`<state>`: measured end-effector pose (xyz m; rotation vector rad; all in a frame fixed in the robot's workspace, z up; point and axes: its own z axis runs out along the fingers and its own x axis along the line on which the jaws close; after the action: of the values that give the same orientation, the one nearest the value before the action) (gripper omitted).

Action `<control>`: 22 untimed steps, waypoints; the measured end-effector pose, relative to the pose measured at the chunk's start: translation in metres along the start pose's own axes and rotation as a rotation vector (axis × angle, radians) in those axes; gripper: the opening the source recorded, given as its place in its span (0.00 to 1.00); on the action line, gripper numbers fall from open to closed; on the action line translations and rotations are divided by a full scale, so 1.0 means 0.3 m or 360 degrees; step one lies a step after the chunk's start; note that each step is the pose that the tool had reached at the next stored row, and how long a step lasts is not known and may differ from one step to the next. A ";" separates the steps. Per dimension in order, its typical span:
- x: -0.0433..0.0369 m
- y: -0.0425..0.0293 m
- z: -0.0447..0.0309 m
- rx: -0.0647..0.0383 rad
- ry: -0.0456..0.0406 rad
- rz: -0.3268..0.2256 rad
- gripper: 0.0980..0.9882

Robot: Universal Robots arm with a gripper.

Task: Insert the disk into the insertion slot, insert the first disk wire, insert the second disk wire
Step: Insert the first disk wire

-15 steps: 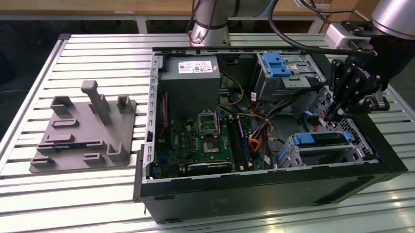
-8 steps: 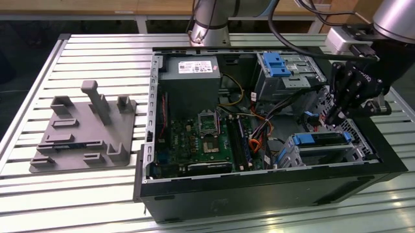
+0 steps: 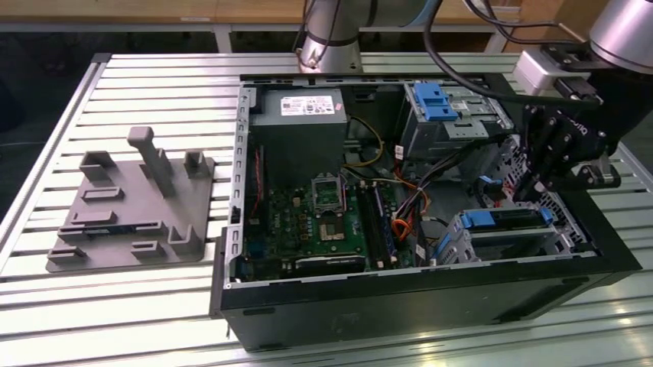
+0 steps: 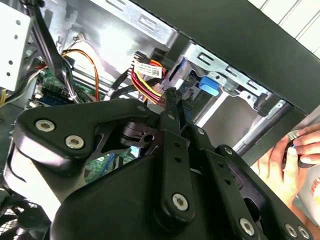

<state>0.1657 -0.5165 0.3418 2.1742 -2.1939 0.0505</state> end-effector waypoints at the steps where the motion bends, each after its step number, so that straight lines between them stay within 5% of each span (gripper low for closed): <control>1: 0.007 0.000 0.000 0.0000 -0.0004 0.0000 0.08; 7: 0.015 0.000 0.001 -0.0002 -0.0017 0.0035 0.08; 22: 0.017 -0.002 0.001 -0.0003 -0.0017 0.0029 0.08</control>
<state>0.1664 -0.5217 0.3417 2.1592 -2.2186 0.0378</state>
